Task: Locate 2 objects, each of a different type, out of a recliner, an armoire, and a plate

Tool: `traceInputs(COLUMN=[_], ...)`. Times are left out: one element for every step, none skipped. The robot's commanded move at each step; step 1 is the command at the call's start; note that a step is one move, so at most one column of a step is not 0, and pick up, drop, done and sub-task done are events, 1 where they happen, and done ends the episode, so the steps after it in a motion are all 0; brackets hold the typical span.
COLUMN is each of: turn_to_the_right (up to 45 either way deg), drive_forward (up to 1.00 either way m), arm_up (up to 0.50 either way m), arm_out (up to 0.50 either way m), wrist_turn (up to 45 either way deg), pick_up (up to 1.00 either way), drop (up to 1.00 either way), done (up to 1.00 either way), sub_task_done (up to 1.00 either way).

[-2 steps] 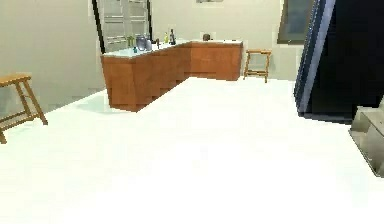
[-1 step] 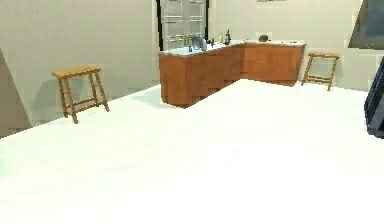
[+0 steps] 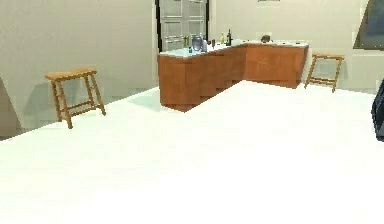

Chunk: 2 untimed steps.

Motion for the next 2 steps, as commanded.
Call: traceInputs(turn_to_the_right=[45.0, 6.0], drive_forward=[0.00, 0.00], arm_up=[0.00, 0.00], arm_out=[0.00, 0.00], wrist_turn=[0.0, 0.0], pick_up=[0.00, 0.00], drop=[0.00, 0.00], done=[0.00, 0.00], sub_task_done=[0.00, 0.00])
